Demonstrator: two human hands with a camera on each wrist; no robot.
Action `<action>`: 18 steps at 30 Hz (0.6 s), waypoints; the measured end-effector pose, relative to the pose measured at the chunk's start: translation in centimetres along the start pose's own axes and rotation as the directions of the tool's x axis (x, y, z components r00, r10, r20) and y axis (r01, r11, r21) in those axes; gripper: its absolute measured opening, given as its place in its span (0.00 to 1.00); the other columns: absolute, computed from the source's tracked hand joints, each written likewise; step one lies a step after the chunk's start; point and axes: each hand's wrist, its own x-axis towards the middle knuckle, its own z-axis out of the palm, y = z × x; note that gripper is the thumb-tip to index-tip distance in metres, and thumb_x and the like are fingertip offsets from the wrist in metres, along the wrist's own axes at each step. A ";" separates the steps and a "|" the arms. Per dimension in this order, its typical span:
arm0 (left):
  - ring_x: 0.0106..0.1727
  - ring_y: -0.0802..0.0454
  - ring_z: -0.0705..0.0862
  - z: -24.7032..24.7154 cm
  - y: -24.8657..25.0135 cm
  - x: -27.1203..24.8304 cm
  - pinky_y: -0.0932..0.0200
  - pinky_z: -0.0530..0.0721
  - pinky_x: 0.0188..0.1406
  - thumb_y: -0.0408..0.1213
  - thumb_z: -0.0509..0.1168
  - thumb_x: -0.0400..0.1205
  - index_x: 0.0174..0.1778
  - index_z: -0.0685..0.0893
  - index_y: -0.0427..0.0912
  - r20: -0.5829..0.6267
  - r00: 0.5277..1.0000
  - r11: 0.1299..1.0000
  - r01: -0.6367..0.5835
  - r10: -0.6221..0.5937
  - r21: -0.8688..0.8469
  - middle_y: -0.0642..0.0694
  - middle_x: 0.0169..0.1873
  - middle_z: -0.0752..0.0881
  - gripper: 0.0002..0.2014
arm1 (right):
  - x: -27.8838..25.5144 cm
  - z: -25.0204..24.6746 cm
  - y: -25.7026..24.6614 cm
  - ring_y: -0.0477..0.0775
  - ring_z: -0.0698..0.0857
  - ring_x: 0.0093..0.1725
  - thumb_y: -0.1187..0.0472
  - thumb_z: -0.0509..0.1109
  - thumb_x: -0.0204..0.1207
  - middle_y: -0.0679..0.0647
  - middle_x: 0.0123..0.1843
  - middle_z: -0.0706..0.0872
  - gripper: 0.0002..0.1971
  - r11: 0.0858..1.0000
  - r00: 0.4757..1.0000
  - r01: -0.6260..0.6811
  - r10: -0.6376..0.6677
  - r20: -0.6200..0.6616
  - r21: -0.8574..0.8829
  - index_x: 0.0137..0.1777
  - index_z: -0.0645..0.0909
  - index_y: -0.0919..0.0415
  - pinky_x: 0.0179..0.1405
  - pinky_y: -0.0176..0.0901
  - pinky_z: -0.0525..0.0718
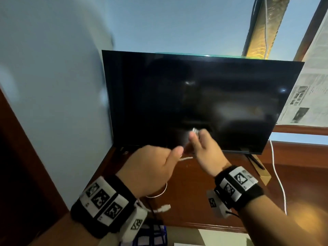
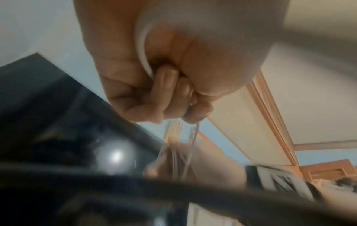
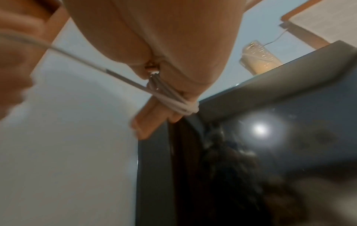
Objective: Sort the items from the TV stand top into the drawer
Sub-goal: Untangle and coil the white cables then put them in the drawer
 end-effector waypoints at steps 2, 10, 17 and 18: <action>0.23 0.55 0.68 -1.2 -0.9 1.4 0.52 0.69 0.34 0.54 0.49 0.94 0.22 0.65 0.48 -0.108 0.991 0.986 -0.058 0.075 0.155 0.49 0.19 0.67 0.31 | -1.4 0.7 0.5 0.46 0.84 0.26 0.43 0.57 0.90 0.54 0.28 0.87 0.21 0.998 0.986 -0.067 0.069 0.154 -0.023 0.45 0.76 0.60 0.35 0.45 0.82; 0.31 0.50 0.81 0.3 -7.1 6.1 0.47 0.80 0.43 0.64 0.39 0.90 0.28 0.78 0.44 -0.039 0.997 0.991 0.072 -0.068 0.114 0.48 0.25 0.80 0.37 | -4.0 0.9 -2.9 0.57 0.68 0.20 0.43 0.65 0.84 0.58 0.17 0.68 0.26 0.774 0.929 -0.252 0.027 0.368 0.580 0.37 0.83 0.66 0.26 0.48 0.65; 0.25 0.57 0.73 5.5 -8.1 3.2 0.56 0.72 0.32 0.67 0.41 0.88 0.35 0.71 0.51 -0.214 0.976 0.971 -0.004 -0.049 -0.240 0.53 0.24 0.72 0.28 | -3.0 -0.8 -5.0 0.53 0.82 0.24 0.52 0.63 0.89 0.56 0.28 0.82 0.15 0.450 0.977 -0.214 0.114 0.182 0.867 0.42 0.78 0.59 0.49 0.52 0.80; 0.25 0.56 0.74 5.9 -7.5 2.6 0.55 0.72 0.31 0.66 0.41 0.89 0.38 0.70 0.52 -0.199 0.980 0.970 -0.022 -0.027 -0.242 0.52 0.25 0.73 0.26 | -2.8 -0.9 -4.9 0.54 0.89 0.30 0.50 0.63 0.89 0.57 0.34 0.89 0.15 0.425 0.975 -0.214 0.144 0.168 0.879 0.43 0.79 0.57 0.49 0.50 0.79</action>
